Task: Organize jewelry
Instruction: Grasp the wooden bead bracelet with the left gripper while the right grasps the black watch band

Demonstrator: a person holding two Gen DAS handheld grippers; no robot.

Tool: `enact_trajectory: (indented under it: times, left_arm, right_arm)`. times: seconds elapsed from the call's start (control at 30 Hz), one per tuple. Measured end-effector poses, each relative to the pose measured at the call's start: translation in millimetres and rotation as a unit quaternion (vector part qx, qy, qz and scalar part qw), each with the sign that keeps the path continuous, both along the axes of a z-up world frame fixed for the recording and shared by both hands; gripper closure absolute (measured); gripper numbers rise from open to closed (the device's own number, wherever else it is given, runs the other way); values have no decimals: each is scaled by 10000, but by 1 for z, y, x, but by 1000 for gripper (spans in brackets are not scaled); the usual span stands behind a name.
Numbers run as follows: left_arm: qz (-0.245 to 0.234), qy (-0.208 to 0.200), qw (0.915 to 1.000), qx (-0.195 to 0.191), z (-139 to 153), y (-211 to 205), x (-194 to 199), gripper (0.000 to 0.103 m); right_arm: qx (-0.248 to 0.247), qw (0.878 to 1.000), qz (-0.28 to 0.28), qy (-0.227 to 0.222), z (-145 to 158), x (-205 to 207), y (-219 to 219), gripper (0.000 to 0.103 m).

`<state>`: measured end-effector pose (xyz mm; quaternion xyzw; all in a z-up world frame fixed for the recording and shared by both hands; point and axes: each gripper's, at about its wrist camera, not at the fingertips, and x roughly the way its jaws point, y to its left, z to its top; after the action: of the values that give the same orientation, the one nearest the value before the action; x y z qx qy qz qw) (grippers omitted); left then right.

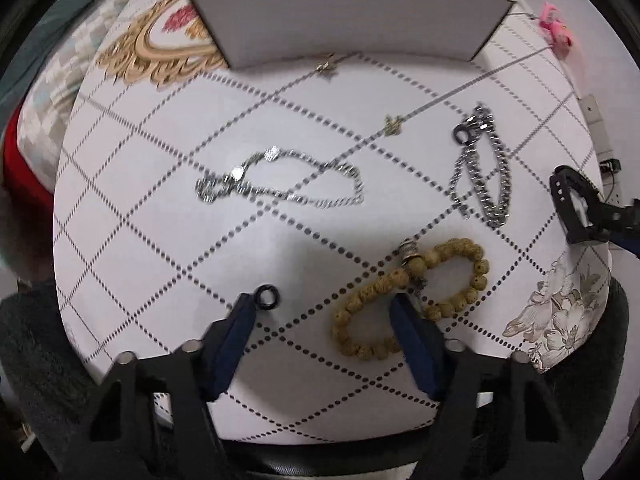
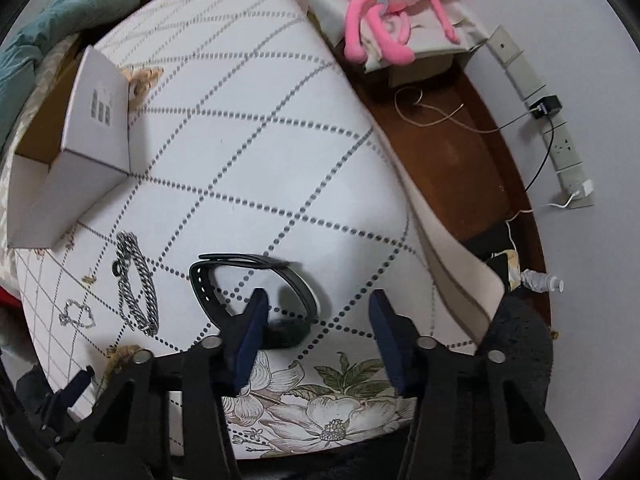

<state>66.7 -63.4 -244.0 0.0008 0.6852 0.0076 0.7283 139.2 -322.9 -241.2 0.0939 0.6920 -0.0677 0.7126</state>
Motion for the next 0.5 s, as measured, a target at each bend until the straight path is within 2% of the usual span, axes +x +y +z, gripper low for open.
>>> enact_trajectory:
  times: [0.03, 0.1, 0.13, 0.17, 0.33, 0.5]
  left_arm:
    - [-61, -24, 10000, 16, 2, -6, 1, 58]
    - [-213, -41, 9998, 46, 9, -9, 0, 86]
    - [-251, -40, 9997, 46, 11, -10, 0, 89]
    - [-287, -9, 9996, -15, 15, -9, 3, 96]
    - [-455, -60, 9989, -79, 26, -9, 9, 97]
    - [-618, -282, 9975, -214, 57, -14, 26, 97]
  right_arm:
    - [58, 10000, 1, 58, -4, -1, 2, 63]
    - [150, 9998, -12, 161, -12, -3, 4, 76]
    - [91, 9999, 11, 103, -12, -4, 6, 80]
    - [73, 9999, 46, 75, -12, -5, 8, 90]
    - [163, 9998, 112, 34, -10, -15, 17, 100]
    - [323, 9994, 126, -85, 2, -28, 24, 100]
